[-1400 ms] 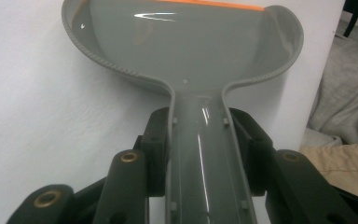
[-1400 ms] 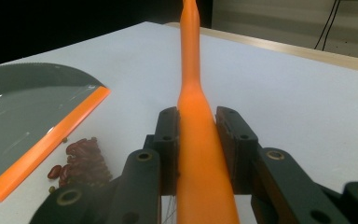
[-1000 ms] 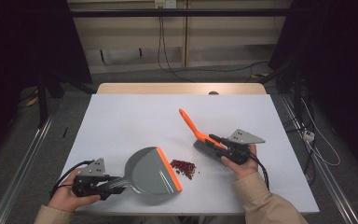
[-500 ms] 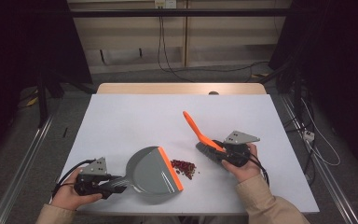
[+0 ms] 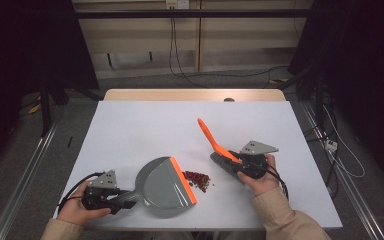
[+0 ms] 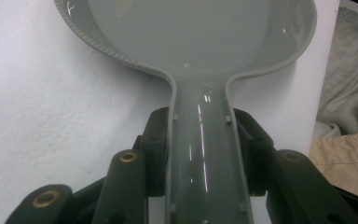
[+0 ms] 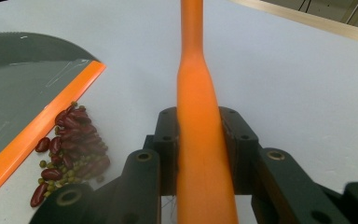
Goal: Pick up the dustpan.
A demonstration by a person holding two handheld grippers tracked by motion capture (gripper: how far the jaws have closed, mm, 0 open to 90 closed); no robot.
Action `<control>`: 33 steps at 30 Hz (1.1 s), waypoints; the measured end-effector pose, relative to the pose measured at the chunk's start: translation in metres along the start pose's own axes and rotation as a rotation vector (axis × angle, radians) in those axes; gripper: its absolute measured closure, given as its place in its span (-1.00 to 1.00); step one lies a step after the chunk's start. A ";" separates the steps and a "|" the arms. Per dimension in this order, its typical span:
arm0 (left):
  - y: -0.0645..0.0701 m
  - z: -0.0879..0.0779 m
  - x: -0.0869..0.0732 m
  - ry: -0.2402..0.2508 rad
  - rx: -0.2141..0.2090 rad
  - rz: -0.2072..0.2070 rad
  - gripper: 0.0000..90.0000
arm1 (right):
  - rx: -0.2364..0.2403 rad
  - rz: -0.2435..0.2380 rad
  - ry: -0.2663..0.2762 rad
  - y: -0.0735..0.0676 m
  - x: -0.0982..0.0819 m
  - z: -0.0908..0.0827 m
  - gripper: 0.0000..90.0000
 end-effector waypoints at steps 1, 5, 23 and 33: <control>0.000 0.000 -0.001 -0.001 0.005 -0.004 0.37 | 0.000 0.002 0.000 0.000 0.000 0.000 0.58; -0.001 0.002 -0.002 -0.004 -0.003 -0.004 0.37 | 0.000 0.002 0.002 0.001 0.000 0.000 0.58; 0.004 0.006 0.003 -0.029 0.011 0.013 0.39 | -0.049 0.026 0.030 -0.011 -0.003 0.000 0.59; 0.008 0.003 0.005 -0.036 -0.004 0.017 0.39 | -0.149 -0.044 0.052 -0.048 -0.006 0.006 0.58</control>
Point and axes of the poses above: each handheld gripper's, and its own axes: z roughly forward along the jaws, x roughly out of its top, y roughly to its right, the point moved 3 cm from there along z, roughly forward along the jaws, and after that the axes turned 2 degrees about x, right-handed, at the moved point
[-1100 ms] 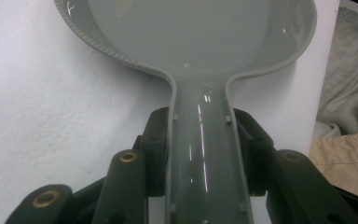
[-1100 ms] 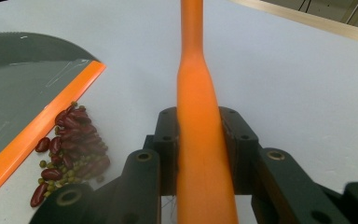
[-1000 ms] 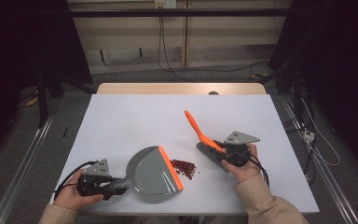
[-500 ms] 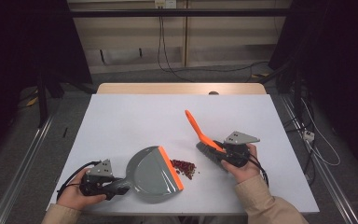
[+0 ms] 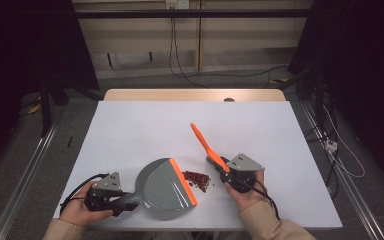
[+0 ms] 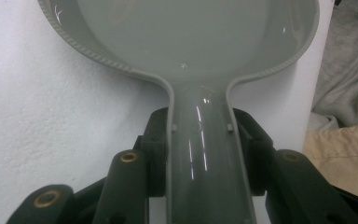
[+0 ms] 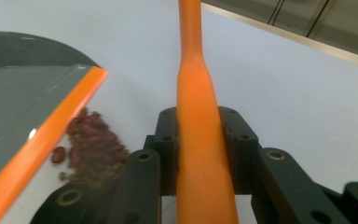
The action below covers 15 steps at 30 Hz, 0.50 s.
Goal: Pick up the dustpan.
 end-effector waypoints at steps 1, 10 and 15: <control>0.000 0.000 0.000 -0.006 0.005 0.004 0.39 | 0.001 0.001 0.005 -0.003 0.000 0.000 0.58; 0.004 0.003 0.007 -0.008 -0.026 0.001 0.39 | -0.010 0.024 0.016 -0.019 0.001 0.003 0.58; 0.005 0.002 0.008 -0.008 -0.027 -0.005 0.39 | -0.008 0.035 0.024 -0.027 0.002 0.004 0.58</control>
Point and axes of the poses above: each handheld gripper's, and its own axes: z roughly forward along the jaws, x roughly out of its top, y roughly to its right, the point moved 3 cm from there along z, roughly forward along the jaws, and after that the axes turned 2 degrees about x, right-handed, at the moved point
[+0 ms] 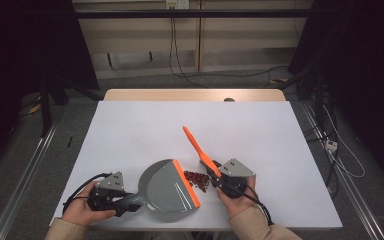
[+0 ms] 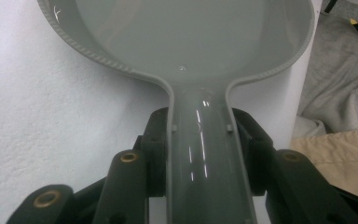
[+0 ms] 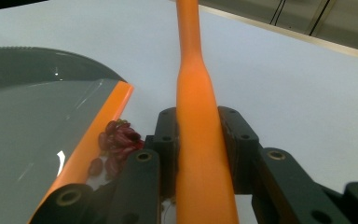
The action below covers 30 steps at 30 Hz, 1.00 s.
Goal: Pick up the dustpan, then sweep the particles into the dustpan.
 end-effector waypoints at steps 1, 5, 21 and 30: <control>0.000 0.000 0.000 0.000 0.000 -0.001 0.39 | 0.002 0.000 0.001 -0.002 0.000 0.000 0.58; 0.001 0.001 0.001 -0.003 0.004 0.001 0.38 | -0.009 0.021 0.007 -0.006 0.000 0.001 0.58; 0.001 0.002 0.002 0.002 -0.001 -0.006 0.38 | -0.051 0.079 0.020 -0.027 0.002 0.008 0.56; 0.002 0.005 0.003 -0.002 -0.003 -0.010 0.39 | -0.017 0.118 0.021 -0.040 0.005 0.014 0.55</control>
Point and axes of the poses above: each handheld gripper's, and its own axes: z roughly forward along the jaws, x roughly out of its top, y roughly to its right, the point moved 3 cm from there along z, roughly forward along the jaws, and after that the axes turned 2 degrees about x, right-handed, at the moved point
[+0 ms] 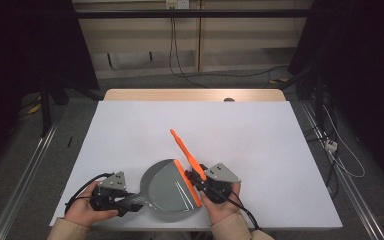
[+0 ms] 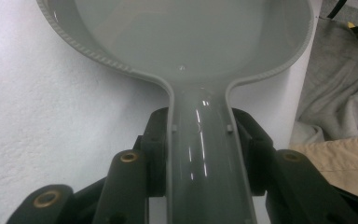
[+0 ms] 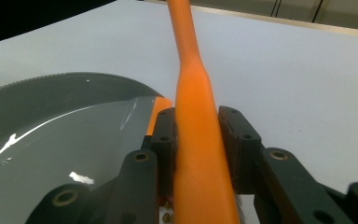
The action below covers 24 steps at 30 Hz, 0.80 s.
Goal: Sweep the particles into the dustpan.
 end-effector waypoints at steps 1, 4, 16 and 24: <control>0.000 0.000 0.000 -0.003 -0.002 0.000 0.38 | 0.008 -0.001 0.000 -0.001 0.001 0.001 0.54; 0.000 0.002 0.001 -0.001 -0.002 -0.003 0.38 | 0.020 0.012 0.000 -0.005 0.002 0.004 0.54; 0.000 0.005 0.000 0.000 -0.004 -0.022 0.39 | 0.074 0.118 0.039 -0.019 0.005 0.013 0.54; -0.001 0.007 -0.002 -0.009 -0.005 -0.024 0.39 | 0.137 0.130 0.073 -0.031 0.012 0.015 0.57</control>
Point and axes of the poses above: each handheld gripper's, and its own axes: z roughly forward along the jaws, x roughly out of its top, y roughly to its right, the point moved 3 cm from there along z, roughly forward along the jaws, and after that the axes turned 2 degrees about x, right-handed, at the moved point
